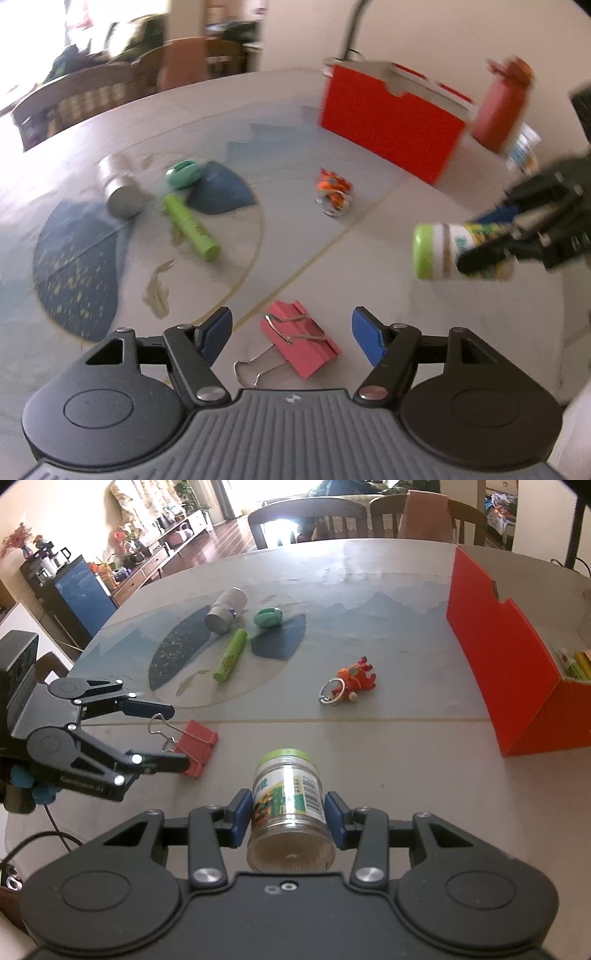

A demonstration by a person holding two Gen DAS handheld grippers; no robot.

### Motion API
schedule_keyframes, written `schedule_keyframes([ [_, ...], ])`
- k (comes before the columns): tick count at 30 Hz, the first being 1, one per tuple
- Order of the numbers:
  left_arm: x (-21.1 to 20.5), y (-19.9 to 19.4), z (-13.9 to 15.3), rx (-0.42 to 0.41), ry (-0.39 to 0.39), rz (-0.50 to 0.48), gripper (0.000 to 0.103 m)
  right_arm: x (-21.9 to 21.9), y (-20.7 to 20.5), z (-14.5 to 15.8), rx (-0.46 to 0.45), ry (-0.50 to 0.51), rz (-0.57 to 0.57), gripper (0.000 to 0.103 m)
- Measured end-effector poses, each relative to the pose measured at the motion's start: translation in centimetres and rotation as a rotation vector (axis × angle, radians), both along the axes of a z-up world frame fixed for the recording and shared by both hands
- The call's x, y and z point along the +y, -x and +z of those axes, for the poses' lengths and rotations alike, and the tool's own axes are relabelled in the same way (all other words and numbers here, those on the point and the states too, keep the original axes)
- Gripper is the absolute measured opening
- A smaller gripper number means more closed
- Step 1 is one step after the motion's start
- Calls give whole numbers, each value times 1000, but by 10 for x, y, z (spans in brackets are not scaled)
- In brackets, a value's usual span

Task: Organize rigid objects
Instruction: 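Grasp the pink binder clip with the left gripper, lifting it off the mat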

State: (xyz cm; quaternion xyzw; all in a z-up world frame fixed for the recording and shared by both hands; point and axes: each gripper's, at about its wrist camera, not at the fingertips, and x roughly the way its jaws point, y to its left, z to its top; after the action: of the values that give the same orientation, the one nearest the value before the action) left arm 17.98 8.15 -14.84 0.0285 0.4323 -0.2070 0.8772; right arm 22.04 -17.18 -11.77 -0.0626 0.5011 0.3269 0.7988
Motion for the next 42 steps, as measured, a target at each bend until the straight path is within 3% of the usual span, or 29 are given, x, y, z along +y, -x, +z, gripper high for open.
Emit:
schedule_keyframes([
  [7,-12,-2,-13,-11,-109,-192,71,3,4,-3,9,19,-22,42],
  [11,-15,-7,-22,-21,-143,-228,71,5,5,-4,9,28,-36,42],
  [16,-12,-10,-26,-31,-123,-236,71,5,3,-3,8,33,-49,42],
  [18,-12,-12,-26,-33,-120,-229,70,5,3,-2,8,32,-52,42],
  [21,-13,-12,-25,-46,-122,-219,58,6,1,-2,8,30,-52,42],
  [27,-15,-12,-23,-35,-115,-151,58,7,-3,3,-6,11,-57,42],
  [31,-13,-16,-16,1,-42,-61,57,3,-8,9,-22,-12,-66,42],
  [42,-40,-21,32,-40,35,44,57,-20,-26,41,-91,-89,-73,42],
])
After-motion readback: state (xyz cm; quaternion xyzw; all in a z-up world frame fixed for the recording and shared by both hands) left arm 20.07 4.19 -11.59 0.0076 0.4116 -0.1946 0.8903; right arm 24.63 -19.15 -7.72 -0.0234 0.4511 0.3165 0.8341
